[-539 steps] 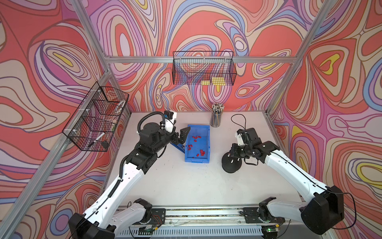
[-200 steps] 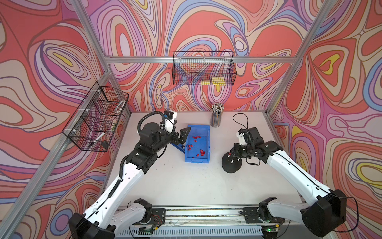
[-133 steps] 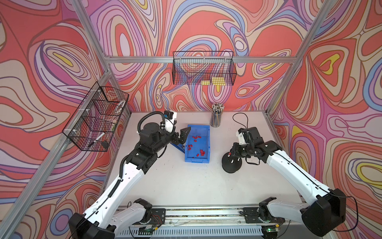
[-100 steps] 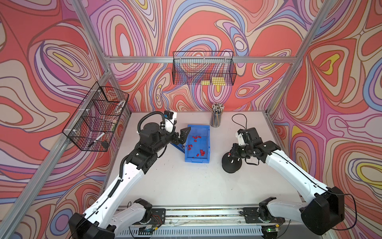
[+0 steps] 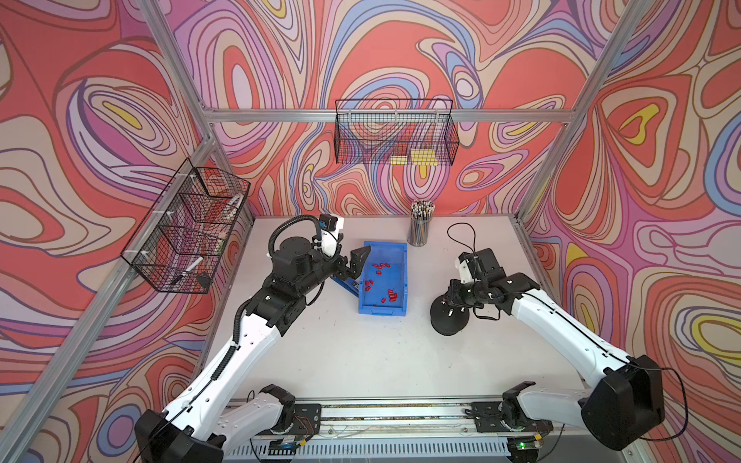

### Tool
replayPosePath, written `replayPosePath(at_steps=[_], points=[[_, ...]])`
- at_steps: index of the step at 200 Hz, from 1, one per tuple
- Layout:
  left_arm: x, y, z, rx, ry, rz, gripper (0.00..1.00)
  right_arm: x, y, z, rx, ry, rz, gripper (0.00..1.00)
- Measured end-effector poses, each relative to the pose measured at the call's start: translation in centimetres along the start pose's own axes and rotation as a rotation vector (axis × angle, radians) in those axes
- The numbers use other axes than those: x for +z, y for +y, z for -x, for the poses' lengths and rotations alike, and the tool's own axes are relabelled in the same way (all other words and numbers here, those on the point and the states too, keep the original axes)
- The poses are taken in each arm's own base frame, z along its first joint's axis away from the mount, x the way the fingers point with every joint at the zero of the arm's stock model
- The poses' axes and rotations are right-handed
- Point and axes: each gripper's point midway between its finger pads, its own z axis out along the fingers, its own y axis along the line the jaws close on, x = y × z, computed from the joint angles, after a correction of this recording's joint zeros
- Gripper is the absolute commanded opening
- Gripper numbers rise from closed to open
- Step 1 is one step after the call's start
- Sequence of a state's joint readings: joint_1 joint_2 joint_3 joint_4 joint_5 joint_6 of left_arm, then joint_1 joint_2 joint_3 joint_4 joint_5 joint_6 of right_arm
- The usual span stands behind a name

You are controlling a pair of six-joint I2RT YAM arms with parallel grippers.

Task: Cover the protruding screws with screw protection sleeves
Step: Attach the screw protection sleeve to the screw.

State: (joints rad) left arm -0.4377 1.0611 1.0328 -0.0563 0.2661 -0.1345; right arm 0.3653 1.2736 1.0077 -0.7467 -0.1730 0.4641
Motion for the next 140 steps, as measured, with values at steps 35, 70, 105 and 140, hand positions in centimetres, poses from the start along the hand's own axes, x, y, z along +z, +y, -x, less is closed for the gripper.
replayPosePath(at_steps=[35, 70, 105, 140], points=[[0.0, 0.0, 0.0, 0.0, 0.0, -0.002, 0.91, -0.2, -0.1, -0.1, -0.001, 0.008, -0.012, 0.23], [0.0, 0.2, 0.1, 0.002, -0.003, 0.014, 0.92, -3.6, 1.0, 2.9, -0.02, -0.066, -0.033, 0.25], [-0.3, 1.9, 0.2, 0.013, -0.008, 0.114, 0.93, -8.2, 5.9, 7.5, -0.108, -0.225, 0.0, 0.25], [-0.8, 4.9, -0.4, 0.007, 0.029, 0.268, 0.93, -6.1, 13.4, 7.6, -0.266, -0.21, 0.058, 0.25]])
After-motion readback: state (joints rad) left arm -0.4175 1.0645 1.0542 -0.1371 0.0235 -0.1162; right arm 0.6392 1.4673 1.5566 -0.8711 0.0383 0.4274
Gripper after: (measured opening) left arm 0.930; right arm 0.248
